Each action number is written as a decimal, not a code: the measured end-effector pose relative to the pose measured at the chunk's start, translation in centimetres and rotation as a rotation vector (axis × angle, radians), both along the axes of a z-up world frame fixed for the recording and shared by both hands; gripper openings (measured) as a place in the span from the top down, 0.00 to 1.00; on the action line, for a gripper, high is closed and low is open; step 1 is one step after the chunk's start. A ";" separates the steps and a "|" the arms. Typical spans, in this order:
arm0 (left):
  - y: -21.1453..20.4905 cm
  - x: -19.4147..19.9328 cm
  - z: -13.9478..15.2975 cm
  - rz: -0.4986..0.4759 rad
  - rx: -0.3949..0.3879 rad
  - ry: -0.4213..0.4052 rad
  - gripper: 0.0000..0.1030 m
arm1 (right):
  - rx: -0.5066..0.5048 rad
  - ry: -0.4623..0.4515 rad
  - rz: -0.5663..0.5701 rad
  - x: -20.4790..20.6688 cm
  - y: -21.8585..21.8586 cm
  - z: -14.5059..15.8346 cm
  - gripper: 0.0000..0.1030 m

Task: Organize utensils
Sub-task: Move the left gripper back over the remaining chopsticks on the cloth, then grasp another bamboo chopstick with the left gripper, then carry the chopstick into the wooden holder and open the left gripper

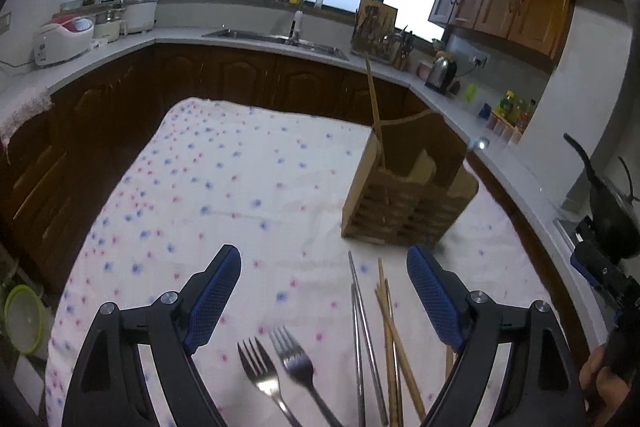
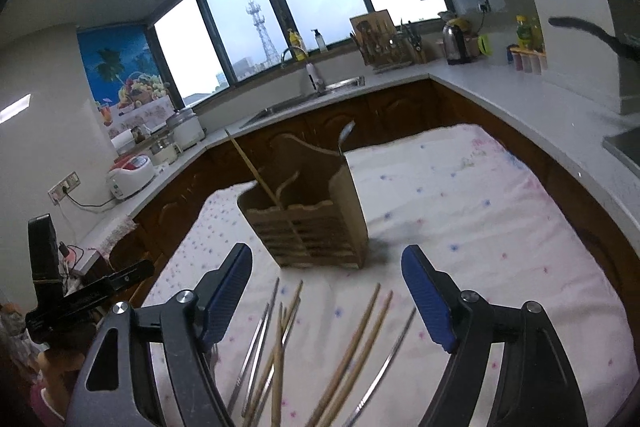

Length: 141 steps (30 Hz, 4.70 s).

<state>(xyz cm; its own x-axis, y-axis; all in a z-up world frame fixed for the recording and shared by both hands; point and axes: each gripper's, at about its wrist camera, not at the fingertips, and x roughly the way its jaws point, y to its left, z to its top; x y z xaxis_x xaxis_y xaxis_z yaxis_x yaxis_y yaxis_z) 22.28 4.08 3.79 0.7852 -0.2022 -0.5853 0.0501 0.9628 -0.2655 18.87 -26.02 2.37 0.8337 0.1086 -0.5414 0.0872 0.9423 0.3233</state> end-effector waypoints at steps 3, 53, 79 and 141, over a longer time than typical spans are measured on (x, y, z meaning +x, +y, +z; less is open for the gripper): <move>-0.4 -0.7 -0.6 -0.005 0.009 0.020 0.19 | 0.008 0.029 -0.003 -0.5 0.0 -1.2 0.37; -10.4 12.6 -10.7 -0.237 -0.003 0.310 0.84 | -0.005 0.407 -0.003 7.6 -1.3 -13.6 0.87; -9.0 11.0 -7.8 -0.250 -0.056 0.234 0.95 | 0.008 0.311 0.033 6.5 -0.3 -9.4 0.94; 0.3 0.6 11.7 -0.119 -0.074 -0.333 0.97 | -0.047 -0.251 -0.037 6.0 -1.3 10.7 0.95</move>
<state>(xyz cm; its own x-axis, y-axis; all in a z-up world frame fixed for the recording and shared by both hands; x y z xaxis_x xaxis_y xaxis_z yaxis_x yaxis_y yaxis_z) 22.90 4.42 15.48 0.8987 -0.3359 -0.2819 0.2561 0.9239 -0.2844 24.91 -27.33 13.10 0.9457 0.0556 -0.3202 0.0440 0.9543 0.2955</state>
